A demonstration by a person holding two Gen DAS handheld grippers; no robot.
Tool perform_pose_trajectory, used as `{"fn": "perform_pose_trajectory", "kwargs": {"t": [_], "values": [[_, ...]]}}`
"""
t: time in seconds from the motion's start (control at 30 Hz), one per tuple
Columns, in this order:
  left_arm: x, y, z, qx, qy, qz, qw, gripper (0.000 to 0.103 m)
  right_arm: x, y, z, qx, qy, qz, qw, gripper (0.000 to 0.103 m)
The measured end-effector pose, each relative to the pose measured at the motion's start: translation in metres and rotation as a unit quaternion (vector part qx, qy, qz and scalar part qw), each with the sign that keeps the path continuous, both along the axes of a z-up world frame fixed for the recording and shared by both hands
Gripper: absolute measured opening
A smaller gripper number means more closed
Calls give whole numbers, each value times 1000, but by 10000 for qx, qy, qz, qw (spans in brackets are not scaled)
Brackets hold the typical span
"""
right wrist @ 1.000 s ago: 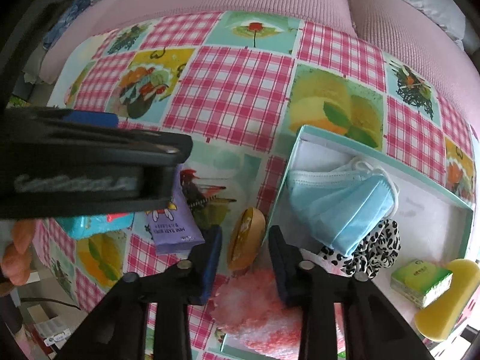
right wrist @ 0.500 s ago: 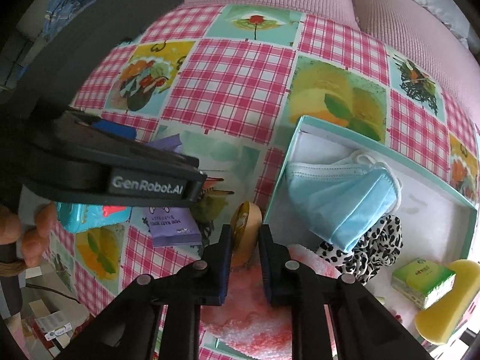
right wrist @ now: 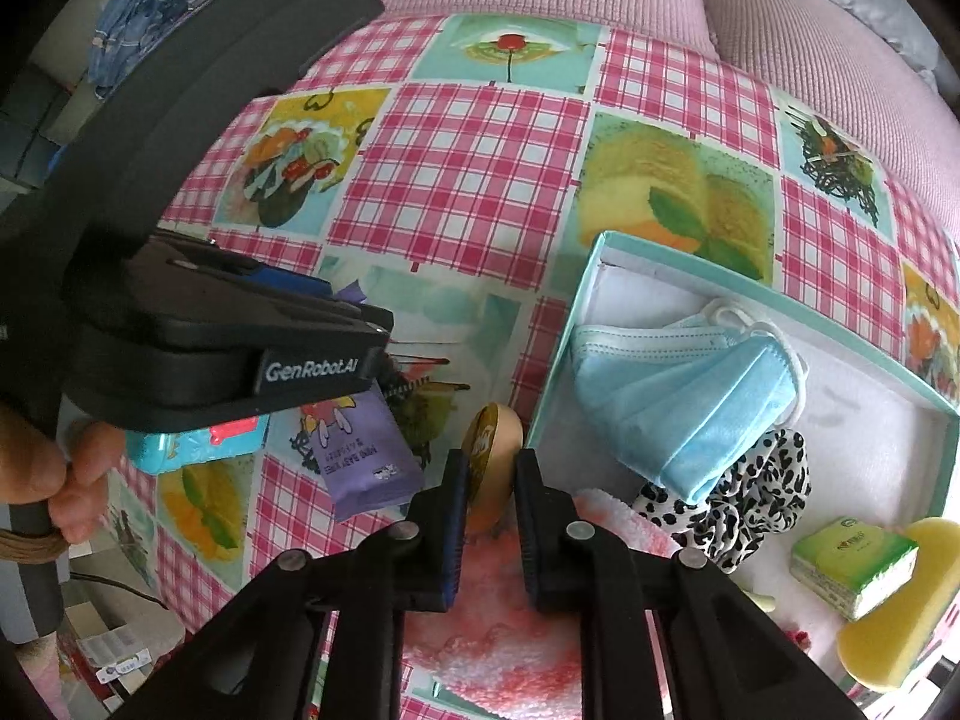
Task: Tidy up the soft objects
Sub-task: 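Grasp the wooden disc with the right tool while the left tool grasps the purple snack packet, then carry the wooden disc and purple packet into the tray and open both tools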
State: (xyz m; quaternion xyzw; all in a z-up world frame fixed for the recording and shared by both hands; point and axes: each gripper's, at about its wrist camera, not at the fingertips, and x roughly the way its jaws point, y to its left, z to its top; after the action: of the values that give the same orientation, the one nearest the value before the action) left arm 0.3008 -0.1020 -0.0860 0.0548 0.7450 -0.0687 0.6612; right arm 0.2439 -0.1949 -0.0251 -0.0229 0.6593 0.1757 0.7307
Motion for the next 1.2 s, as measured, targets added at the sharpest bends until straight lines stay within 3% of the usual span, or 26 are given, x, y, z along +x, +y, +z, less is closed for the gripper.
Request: {"fn": "perform_pose_trajectory", "kwargs": {"t": [0.53,0.97,1.2], "values": [[-10,10,28,7,-445,-138,9989,12,2,-13,22,151,-227,-202,9994,15],[-4,22,83,40,-961,-75,9953,10,4,-46,50,487,-610,-657,9948,15],[1,10,129,-70,-1316,-24,9913,10,11,-79,69,602,-852,-1013,9894,15]]}}
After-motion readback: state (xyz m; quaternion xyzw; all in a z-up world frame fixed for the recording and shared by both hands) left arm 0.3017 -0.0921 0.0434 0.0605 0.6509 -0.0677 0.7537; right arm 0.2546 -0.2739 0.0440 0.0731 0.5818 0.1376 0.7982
